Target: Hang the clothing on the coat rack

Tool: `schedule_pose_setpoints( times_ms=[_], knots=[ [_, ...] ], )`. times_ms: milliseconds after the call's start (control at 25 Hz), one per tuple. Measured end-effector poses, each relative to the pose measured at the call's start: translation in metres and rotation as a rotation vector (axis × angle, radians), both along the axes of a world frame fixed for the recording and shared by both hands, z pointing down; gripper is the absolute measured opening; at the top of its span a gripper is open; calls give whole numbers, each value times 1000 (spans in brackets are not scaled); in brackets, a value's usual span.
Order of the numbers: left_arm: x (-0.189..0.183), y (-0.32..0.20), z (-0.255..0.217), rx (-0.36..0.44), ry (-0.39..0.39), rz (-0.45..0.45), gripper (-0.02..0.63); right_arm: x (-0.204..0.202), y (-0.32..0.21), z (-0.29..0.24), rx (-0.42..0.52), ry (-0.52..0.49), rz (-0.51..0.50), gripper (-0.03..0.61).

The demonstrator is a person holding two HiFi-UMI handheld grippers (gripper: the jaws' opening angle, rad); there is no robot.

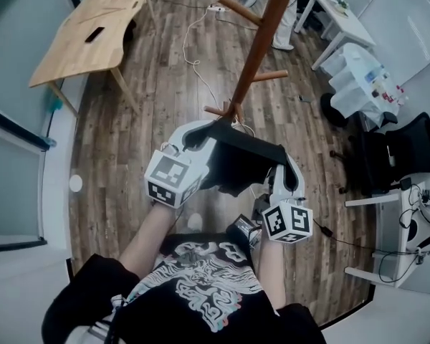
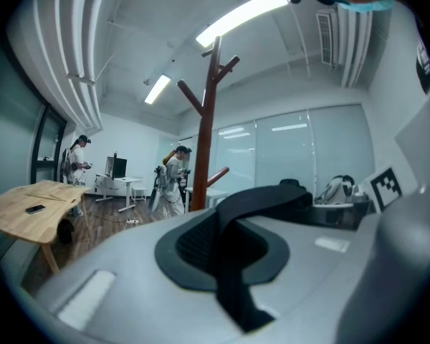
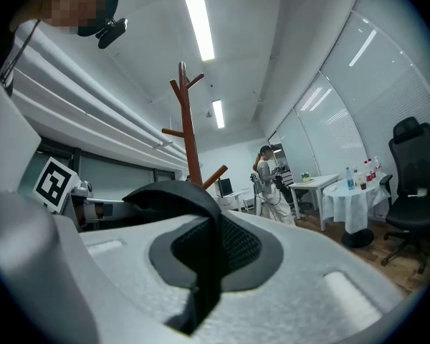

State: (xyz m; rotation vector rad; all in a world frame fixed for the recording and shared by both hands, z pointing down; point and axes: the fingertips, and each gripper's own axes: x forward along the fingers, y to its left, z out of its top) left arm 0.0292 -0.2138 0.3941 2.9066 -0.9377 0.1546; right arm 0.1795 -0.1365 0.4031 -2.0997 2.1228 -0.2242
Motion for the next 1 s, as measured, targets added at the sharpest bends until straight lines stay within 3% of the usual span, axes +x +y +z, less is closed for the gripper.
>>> schedule_pose_setpoints(
  times_ms=[1000],
  knots=[
    [2,-76,4,-84,70,-92,11,14,-96,-4,-11,7,-62,11]
  ],
)
